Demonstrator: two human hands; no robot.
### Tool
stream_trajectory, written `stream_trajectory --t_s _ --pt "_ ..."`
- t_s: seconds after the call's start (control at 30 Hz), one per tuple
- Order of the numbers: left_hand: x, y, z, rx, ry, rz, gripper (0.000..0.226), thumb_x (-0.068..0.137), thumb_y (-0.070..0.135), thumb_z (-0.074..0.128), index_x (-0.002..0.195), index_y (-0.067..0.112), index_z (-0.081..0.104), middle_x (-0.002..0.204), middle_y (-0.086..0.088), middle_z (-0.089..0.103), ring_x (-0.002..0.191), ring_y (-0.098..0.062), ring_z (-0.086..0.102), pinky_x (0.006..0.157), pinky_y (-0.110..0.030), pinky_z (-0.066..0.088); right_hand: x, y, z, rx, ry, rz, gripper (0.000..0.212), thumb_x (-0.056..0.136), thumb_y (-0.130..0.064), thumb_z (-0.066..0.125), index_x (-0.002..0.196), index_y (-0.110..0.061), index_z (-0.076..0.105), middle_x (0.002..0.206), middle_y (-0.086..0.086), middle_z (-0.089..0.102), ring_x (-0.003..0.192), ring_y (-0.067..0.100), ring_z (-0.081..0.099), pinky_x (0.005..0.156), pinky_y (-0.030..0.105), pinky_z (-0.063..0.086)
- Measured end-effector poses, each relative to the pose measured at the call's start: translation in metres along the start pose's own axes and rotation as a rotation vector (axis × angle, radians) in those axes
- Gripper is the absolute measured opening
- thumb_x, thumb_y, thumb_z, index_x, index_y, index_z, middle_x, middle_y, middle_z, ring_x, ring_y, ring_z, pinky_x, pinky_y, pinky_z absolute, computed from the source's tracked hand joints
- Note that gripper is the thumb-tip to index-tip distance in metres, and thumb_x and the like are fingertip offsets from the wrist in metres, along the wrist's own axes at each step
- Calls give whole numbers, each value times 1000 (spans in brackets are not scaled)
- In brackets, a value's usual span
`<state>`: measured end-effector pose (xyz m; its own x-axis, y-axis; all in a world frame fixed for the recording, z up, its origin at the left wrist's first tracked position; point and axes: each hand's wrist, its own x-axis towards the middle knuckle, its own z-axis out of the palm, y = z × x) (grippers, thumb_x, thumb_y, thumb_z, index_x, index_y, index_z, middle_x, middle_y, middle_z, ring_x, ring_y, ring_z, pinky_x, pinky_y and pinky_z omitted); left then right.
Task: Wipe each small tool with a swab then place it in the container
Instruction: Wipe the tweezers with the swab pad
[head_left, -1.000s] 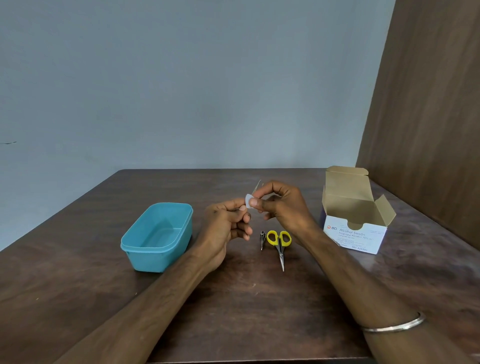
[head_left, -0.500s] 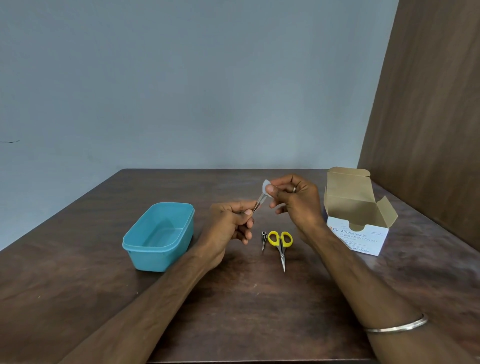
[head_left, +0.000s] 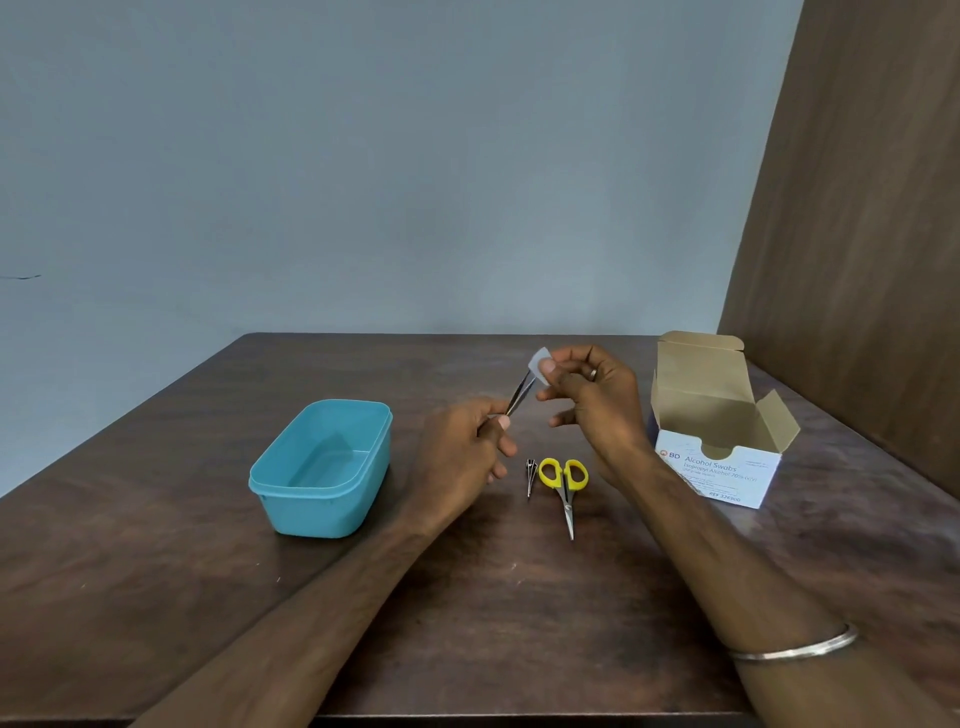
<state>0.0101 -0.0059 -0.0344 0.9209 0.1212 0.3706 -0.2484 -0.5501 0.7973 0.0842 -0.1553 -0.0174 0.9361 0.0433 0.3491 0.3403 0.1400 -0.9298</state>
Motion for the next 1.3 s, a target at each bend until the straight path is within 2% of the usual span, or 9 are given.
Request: stream_trajectory --t_s 0.13,0.23,0.37,0.57,0.87,1.1,1.2,1.3 --pt "2 4 -2 -281 35 -151 30 102 13 47 130 12 56 74 -7 71 56 -22 65 52 -31 55 -1 -4 -2 47 -21 11 11 88 -8 73 97 -13 69 80 2 70 56 14 60 47 29 51" --pt "1 6 -4 -512 25 -235 26 101 11 48 124 8 59 68 -8 69 53 -22 63 48 -30 53 -4 -4 1 32 -131 44 12 85 -7 75 93 -15 72 80 3 70 56 16 59 48 28 50" --pt "1 6 -7 -679 15 -281 24 101 7 48 118 6 64 66 -8 66 50 -21 62 46 -29 51 -7 -2 5 -53 -265 77 10 82 -7 78 89 -14 74 76 -2 69 58 16 59 50 30 52" --pt "0 4 -5 -729 -58 -280 29 101 3 43 116 10 67 66 -7 64 51 -19 59 47 -29 50 -12 -5 9 -132 -305 56 13 79 -3 80 84 -12 72 73 0 67 53 12 58 50 29 49" --pt "-1 5 -7 -722 -117 -262 28 100 6 47 114 18 67 61 -2 59 49 -15 55 45 -26 48 -9 -7 5 -93 -174 8 14 77 -4 82 80 -8 69 71 3 63 48 12 54 44 27 48" --pt "-1 4 -8 -697 -107 -252 32 101 3 41 117 11 67 62 -2 58 48 -14 53 45 -26 47 -11 -5 7 -164 -309 38 16 75 -4 83 77 -8 68 69 6 63 50 13 56 48 27 50" --pt "-2 4 -7 -683 -108 -256 31 101 4 43 114 15 69 62 -2 57 49 -14 53 45 -26 47 -11 -6 6 -170 -283 23 14 75 -3 83 79 -4 69 70 7 63 49 13 54 47 28 48" --pt "-1 4 -7 -674 -111 -278 29 100 6 46 113 18 69 60 -1 56 48 -14 52 46 -27 47 -9 -6 5 -148 -215 7 16 76 -2 82 73 -10 69 65 1 64 47 13 53 46 28 46"
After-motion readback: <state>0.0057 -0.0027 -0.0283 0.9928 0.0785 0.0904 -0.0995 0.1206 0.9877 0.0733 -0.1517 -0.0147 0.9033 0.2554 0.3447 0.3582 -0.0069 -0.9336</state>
